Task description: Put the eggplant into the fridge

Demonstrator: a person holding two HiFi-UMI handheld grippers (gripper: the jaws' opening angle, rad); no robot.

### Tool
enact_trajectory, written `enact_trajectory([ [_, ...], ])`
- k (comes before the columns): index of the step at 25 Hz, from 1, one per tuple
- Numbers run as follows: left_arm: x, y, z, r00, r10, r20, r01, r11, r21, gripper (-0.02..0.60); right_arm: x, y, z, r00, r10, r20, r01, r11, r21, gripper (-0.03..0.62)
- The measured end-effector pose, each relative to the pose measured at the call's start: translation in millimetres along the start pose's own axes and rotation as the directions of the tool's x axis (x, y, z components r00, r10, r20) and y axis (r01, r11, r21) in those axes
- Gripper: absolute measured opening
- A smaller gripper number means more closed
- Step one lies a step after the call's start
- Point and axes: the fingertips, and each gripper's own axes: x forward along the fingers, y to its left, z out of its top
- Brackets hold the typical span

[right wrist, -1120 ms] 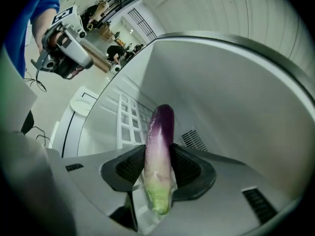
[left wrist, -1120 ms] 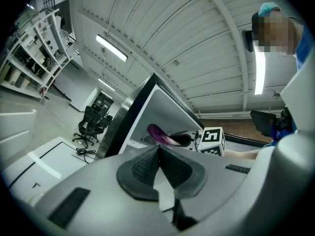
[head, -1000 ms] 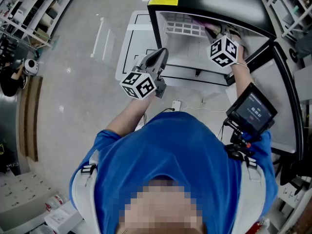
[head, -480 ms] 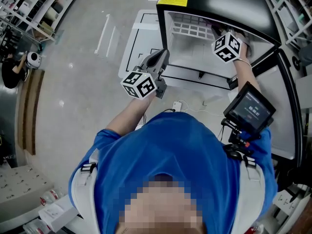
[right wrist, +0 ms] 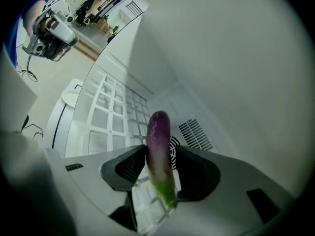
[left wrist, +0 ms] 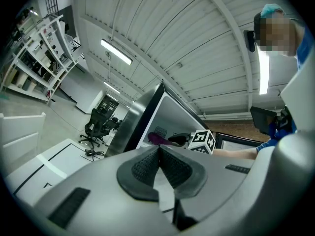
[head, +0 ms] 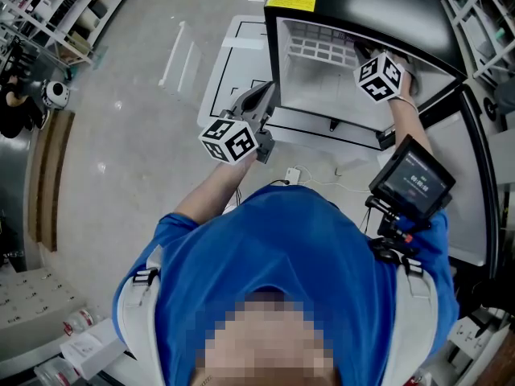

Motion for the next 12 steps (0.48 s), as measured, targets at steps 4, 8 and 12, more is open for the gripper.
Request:
enact_trajectory([
  [4, 0.2, -0.3, -0.5, 1.000, -0.002, -0.002, 0.002, 1.000, 0.000, 0.009, -0.4, -2.6, 0.5, 1.000, 0.003, 0.010, -0.004, 1.000, 0.026, 0.173],
  [8, 0.7, -0.3, -0.7, 1.000, -0.002, -0.002, 0.002, 1.000, -0.002, 0.008, 0.1, -2.6, 0.3, 1.000, 0.002, 0.006, -0.002, 1.000, 0.018, 0.173],
  [12, 0.6, -0.3, -1.3, 1.000, -0.001, -0.003, 0.001, 1.000, -0.002, 0.009, -0.2, -2.2, -0.1, 1.000, 0.006, 0.007, -0.006, 1.000, 0.026, 0.173],
])
